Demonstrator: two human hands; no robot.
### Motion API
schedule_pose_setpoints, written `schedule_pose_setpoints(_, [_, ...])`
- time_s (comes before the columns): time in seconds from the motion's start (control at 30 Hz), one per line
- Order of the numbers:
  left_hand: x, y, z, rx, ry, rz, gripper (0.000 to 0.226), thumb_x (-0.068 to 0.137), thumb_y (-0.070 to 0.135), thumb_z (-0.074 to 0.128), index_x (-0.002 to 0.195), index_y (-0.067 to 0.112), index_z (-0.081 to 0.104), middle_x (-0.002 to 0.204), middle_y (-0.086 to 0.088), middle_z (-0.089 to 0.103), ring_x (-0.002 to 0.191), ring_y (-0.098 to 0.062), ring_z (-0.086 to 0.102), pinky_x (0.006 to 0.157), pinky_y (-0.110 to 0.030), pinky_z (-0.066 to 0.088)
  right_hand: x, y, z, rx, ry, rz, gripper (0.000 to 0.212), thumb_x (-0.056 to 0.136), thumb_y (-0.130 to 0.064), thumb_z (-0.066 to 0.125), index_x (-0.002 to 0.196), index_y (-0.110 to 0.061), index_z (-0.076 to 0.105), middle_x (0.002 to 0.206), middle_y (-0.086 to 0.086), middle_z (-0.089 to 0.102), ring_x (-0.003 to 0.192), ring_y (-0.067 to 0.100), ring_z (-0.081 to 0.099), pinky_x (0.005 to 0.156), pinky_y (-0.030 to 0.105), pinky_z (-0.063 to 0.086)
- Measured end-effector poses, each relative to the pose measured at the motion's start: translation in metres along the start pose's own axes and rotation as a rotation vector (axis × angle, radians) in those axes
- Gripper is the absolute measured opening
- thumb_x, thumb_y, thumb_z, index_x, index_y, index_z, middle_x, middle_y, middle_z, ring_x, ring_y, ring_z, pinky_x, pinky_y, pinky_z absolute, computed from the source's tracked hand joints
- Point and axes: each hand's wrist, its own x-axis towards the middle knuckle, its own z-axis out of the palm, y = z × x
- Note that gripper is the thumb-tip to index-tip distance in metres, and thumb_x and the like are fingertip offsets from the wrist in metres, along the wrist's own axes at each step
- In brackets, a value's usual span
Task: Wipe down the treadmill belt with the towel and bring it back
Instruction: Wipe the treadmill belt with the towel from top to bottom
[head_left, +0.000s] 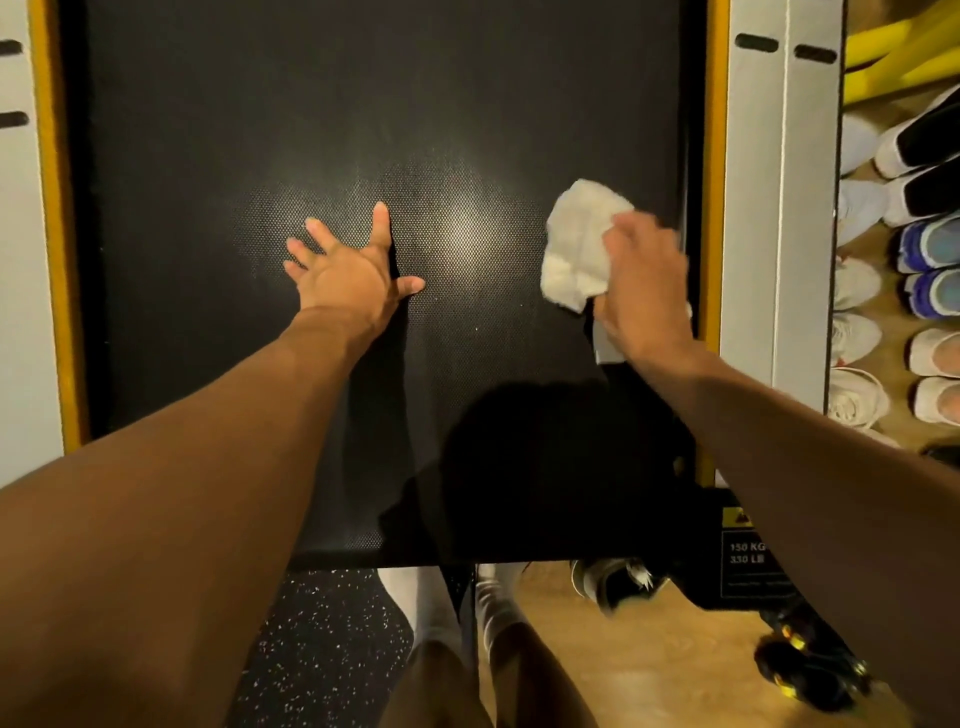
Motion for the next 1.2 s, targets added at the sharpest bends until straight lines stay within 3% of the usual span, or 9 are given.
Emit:
schedule_pose_setpoints(0.1, [0.000,-0.001,-0.001,-0.005,0.007,0.002,0.088,0.089,0.063,0.045,0.151,0.037,-0.012,0.152,-0.037,-0.010,0.139,-0.059,-0.002,0.115,-0.062,0.009,-0.033,0.001,0.012,0.145,-0.064,-0.270,0.046,0.064,-0.001,0.067,0.110,-0.008,0.062,0.126,0.015,0.054,0.102,0.039,0.049,0.082,0.046,0.043])
schedule_pose_setpoints(0.3, [-0.001,-0.001,0.001,-0.018,0.012,0.008,0.086,0.090,0.062,0.045,0.151,0.037,-0.011,0.152,-0.037,-0.011,0.139,-0.058,-0.003,0.115,-0.062,0.008,-0.014,0.020,0.003,0.104,0.175,0.194,0.044,0.076,0.006,0.064,0.118,-0.003,0.054,0.123,0.019,0.051,0.109,0.036,0.048,0.091,0.041,0.044])
schedule_pose_setpoints(0.37, [-0.001,-0.002,0.002,-0.030,0.014,0.010,0.086,0.090,0.061,0.045,0.151,0.037,-0.010,0.152,-0.037,-0.012,0.139,-0.059,-0.004,0.115,-0.062,0.007,-0.032,0.004,0.011,0.157,0.097,0.008,0.046,0.070,0.009,0.065,0.114,-0.003,0.058,0.121,0.019,0.054,0.108,0.038,0.049,0.091,0.045,0.042])
schedule_pose_setpoints(0.5, [-0.001,-0.002,-0.003,-0.057,-0.004,-0.002,0.089,0.088,0.063,0.050,0.151,0.040,-0.009,0.154,-0.034,-0.011,0.140,-0.057,-0.002,0.116,-0.061,0.009,-0.058,-0.002,0.016,0.297,-0.030,-0.217,0.042,0.070,0.005,0.066,0.108,-0.010,0.067,0.118,0.009,0.060,0.103,0.029,0.052,0.088,0.020,0.032])
schedule_pose_setpoints(0.67, [-0.005,-0.006,-0.001,-0.049,0.003,0.033,0.093,0.086,0.060,0.054,0.151,0.040,-0.010,0.154,-0.033,-0.011,0.140,-0.056,-0.002,0.116,-0.059,0.009,-0.024,0.016,-0.003,0.195,0.157,0.266,0.040,0.083,-0.012,0.071,0.120,-0.011,0.054,0.122,0.012,0.054,0.108,0.026,0.053,0.087,0.025,0.043])
schedule_pose_setpoints(0.83, [-0.010,-0.011,-0.002,-0.086,0.012,0.055,0.091,0.088,0.054,0.058,0.152,0.040,-0.006,0.155,-0.030,-0.012,0.141,-0.054,-0.003,0.117,-0.057,0.011,-0.068,-0.018,0.015,0.223,-0.142,-0.188,0.046,0.071,0.007,0.060,0.114,-0.011,0.062,0.120,0.006,0.054,0.105,0.027,0.046,0.083,0.013,0.026])
schedule_pose_setpoints(1.0, [-0.033,-0.058,0.012,-0.357,0.249,0.120,0.086,0.085,0.030,0.071,0.153,0.025,0.018,0.161,-0.013,0.009,0.148,-0.032,0.008,0.119,-0.046,0.019,-0.033,-0.017,0.000,0.235,0.041,-0.003,0.031,0.084,-0.001,0.057,0.114,-0.010,0.062,0.116,0.013,0.057,0.100,0.030,0.055,0.083,0.033,0.044])
schedule_pose_setpoints(1.1, [-0.041,-0.078,0.026,-0.308,0.245,0.048,0.090,0.083,0.037,0.072,0.153,0.021,0.018,0.159,-0.019,0.006,0.147,-0.036,0.006,0.119,-0.048,0.014,-0.026,-0.019,0.004,0.098,0.034,0.124,0.037,0.085,-0.004,0.062,0.121,-0.008,0.055,0.123,0.014,0.054,0.105,0.033,0.053,0.088,0.038,0.046])
schedule_pose_setpoints(1.2, [-0.037,-0.085,0.028,-0.241,0.139,0.056,0.083,0.088,0.038,0.065,0.154,0.025,0.015,0.160,-0.016,-0.003,0.147,-0.039,0.002,0.117,-0.053,0.017,-0.064,-0.053,0.023,0.161,-0.105,-0.192,0.048,0.074,0.000,0.055,0.121,-0.010,0.058,0.126,0.013,0.055,0.102,0.037,0.049,0.089,0.043,0.046])
